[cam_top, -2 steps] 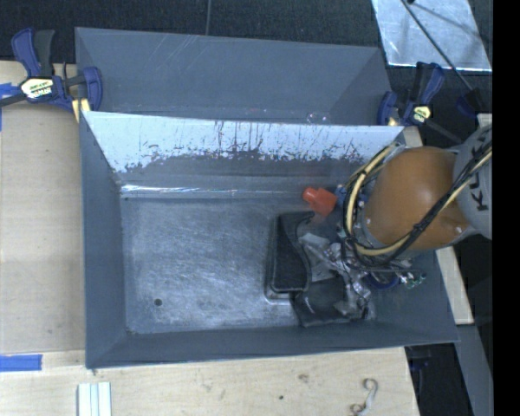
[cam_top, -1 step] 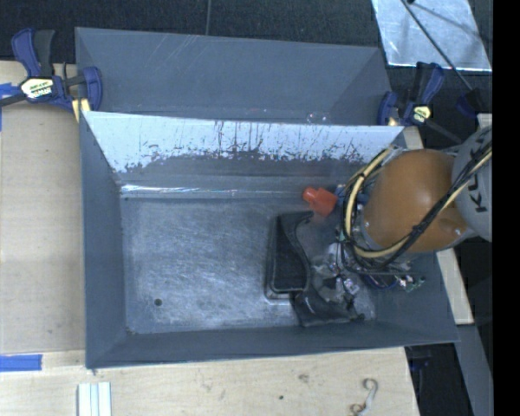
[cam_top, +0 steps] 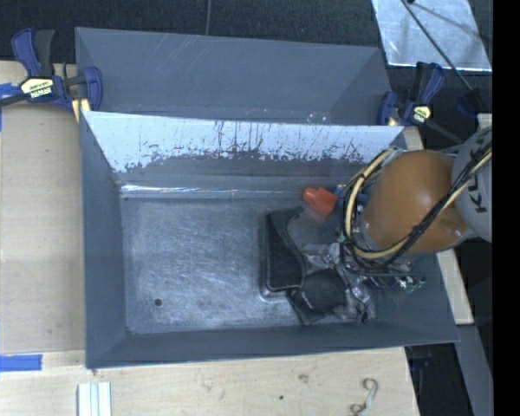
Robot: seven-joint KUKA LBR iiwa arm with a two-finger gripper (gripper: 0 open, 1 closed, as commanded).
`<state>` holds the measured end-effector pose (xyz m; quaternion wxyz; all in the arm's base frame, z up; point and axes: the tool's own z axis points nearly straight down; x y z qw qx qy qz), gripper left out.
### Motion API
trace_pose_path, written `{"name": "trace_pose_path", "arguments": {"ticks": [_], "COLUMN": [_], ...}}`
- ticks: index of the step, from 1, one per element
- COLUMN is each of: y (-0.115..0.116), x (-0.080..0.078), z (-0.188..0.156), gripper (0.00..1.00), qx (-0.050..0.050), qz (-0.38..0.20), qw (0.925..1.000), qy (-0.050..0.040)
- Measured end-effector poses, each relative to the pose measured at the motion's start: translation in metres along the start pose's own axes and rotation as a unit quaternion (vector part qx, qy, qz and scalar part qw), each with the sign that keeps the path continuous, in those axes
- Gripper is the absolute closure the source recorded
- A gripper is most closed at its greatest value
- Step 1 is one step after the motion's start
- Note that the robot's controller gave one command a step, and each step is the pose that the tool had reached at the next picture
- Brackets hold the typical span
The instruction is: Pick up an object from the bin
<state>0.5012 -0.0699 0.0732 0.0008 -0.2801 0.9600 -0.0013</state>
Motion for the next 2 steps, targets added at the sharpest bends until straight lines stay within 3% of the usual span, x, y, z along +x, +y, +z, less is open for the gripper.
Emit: {"name": "trace_pose_path", "arguments": {"ticks": [1,2], "y": [0.001,-0.009], "x": [-0.002,-0.011], "z": [-0.001,-0.168], "gripper": [1.0,1.0], "qx": [-0.001,0.003], "qz": [-0.001,0.014], "qw": [1.0,0.9999], "qy": [-0.002,-0.0047]}}
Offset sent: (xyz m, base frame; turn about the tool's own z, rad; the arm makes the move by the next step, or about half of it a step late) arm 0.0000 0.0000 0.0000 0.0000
